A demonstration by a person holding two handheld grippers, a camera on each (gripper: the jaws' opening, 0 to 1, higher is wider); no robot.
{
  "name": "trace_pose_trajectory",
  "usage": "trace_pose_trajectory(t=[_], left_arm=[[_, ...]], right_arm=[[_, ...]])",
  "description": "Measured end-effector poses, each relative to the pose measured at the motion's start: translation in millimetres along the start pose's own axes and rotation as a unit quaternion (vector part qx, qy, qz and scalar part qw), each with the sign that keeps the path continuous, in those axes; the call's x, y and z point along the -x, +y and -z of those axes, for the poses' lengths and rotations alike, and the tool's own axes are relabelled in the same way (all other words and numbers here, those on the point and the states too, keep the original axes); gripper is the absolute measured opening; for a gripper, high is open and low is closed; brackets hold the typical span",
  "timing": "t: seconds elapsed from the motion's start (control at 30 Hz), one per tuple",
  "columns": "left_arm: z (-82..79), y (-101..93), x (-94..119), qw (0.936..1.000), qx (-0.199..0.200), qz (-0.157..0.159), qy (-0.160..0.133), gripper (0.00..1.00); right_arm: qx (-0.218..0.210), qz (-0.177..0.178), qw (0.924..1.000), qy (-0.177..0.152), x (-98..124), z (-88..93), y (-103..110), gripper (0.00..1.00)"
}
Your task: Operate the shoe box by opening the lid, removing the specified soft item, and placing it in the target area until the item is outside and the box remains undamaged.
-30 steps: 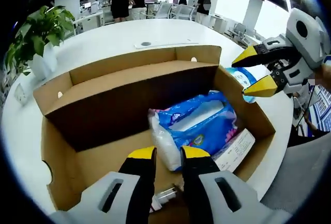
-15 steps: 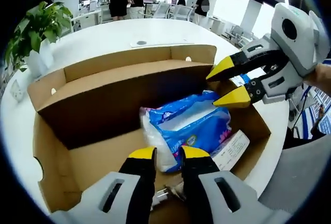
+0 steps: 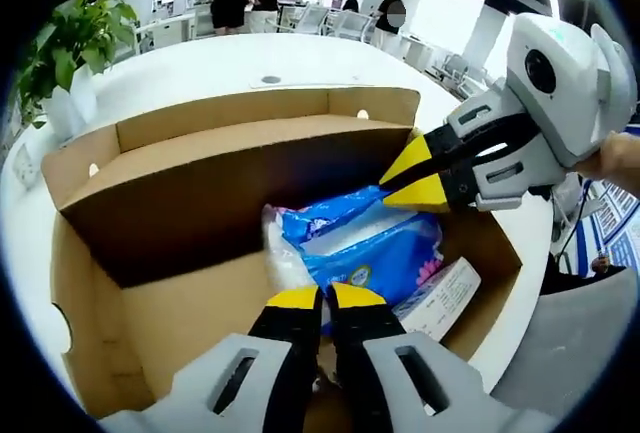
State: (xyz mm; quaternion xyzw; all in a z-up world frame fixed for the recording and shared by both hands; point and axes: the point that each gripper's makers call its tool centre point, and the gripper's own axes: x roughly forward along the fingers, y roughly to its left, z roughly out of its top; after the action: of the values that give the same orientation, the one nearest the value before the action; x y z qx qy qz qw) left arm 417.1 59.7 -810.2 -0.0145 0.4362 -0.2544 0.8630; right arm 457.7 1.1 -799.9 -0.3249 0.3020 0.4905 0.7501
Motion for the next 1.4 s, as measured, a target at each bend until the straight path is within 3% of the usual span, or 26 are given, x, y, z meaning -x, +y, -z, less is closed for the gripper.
trace_pose_trajectory(t=[0.7, 0.93, 1.03, 1.4], left_arm=[[-10.3, -5.8, 14, 0.9997, 0.017, 0.008, -0.014, 0.00], [-16.1, -4.8, 26, 0.9998, 0.007, 0.002, -0.020, 0.00], [-21.5, -1.2, 33, 0.9997, 0.002, -0.004, -0.024, 0.00], [-32.5, 3.6, 57, 0.9992, -0.001, -0.010, -0.038, 0.00]], right_arm=[[-0.009, 0.023, 0.9996, -0.015, 14, -3.8, -10, 0.00], [-0.009, 0.023, 0.9994, -0.025, 18, -8.4, -10, 0.00], [-0.015, 0.022, 0.9986, -0.046, 20, -19.1, -10, 0.00], [-0.004, 0.025, 0.9973, -0.069, 35, -45.9, -12, 0.00]])
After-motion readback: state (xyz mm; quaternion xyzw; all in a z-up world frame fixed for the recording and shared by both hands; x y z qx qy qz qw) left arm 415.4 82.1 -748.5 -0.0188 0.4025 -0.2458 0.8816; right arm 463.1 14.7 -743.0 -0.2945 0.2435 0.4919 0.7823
